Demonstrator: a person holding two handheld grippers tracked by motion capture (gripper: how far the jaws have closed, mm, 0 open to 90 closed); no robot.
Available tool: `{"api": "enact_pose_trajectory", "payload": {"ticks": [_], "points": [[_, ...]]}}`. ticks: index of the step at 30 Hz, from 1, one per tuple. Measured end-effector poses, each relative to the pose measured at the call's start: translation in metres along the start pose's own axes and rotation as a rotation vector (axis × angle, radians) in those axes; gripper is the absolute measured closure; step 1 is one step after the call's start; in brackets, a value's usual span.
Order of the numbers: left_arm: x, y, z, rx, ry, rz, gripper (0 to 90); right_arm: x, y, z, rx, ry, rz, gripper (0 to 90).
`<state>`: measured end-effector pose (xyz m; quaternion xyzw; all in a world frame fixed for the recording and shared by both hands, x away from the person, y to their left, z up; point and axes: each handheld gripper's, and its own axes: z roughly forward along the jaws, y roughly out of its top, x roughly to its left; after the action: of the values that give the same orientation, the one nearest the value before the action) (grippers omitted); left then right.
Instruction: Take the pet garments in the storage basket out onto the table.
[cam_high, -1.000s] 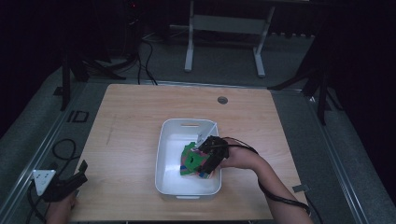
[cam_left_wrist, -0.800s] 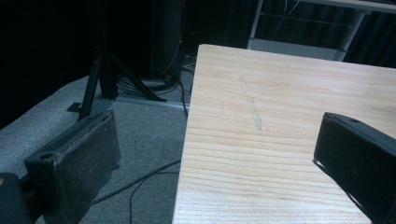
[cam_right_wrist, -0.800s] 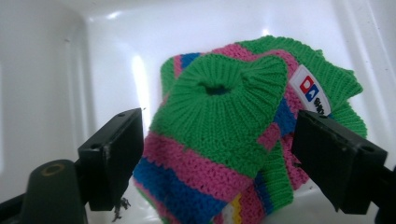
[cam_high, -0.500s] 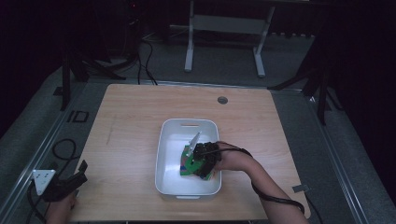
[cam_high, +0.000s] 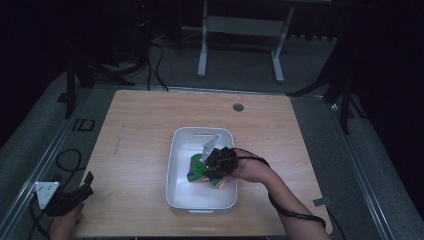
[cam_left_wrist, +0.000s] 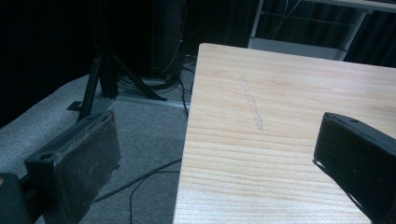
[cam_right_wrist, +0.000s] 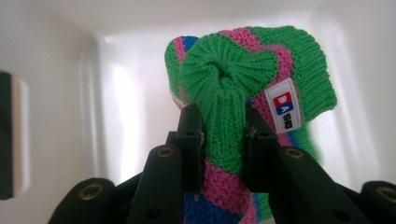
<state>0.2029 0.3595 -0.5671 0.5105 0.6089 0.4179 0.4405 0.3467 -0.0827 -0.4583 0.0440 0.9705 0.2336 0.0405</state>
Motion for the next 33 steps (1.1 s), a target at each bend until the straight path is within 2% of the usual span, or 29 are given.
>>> {"api": "enact_pose_trajectory", "payload": {"ticks": [5, 12, 19, 22, 25, 29, 33], "points": [[0.0, 0.0, 0.0, 0.0, 0.0, -0.001, 0.9, 0.0, 0.008, -0.023, -0.067, -0.001, -0.004, 72.6], [0.0, 0.0, 0.0, 0.002, -0.002, 0.003, 0.9, -0.003, 0.017, -0.056, -0.147, -0.029, 0.002, 72.6], [0.0, 0.0, 0.0, 0.002, 0.0, 0.0, 0.9, -0.006, 0.026, -0.085, -0.215, -0.075, -0.006, 72.6], [0.0, 0.0, 0.0, 0.001, -0.001, 0.0, 0.9, -0.008, 0.033, -0.106, -0.276, -0.1, 0.003, 72.6], [0.0, 0.0, 0.0, 0.002, -0.001, 0.001, 0.9, -0.01, 0.036, -0.12, -0.311, -0.11, 0.001, 72.6], [0.0, 0.0, 0.0, 0.001, -0.001, 0.0, 0.9, -0.011, 0.036, -0.139, -0.335, -0.141, -0.001, 72.6], [0.0, 0.0, 0.0, 0.001, 0.0, 0.0, 0.9, -0.014, 0.029, -0.155, -0.352, -0.174, 0.021, 72.6]]}}
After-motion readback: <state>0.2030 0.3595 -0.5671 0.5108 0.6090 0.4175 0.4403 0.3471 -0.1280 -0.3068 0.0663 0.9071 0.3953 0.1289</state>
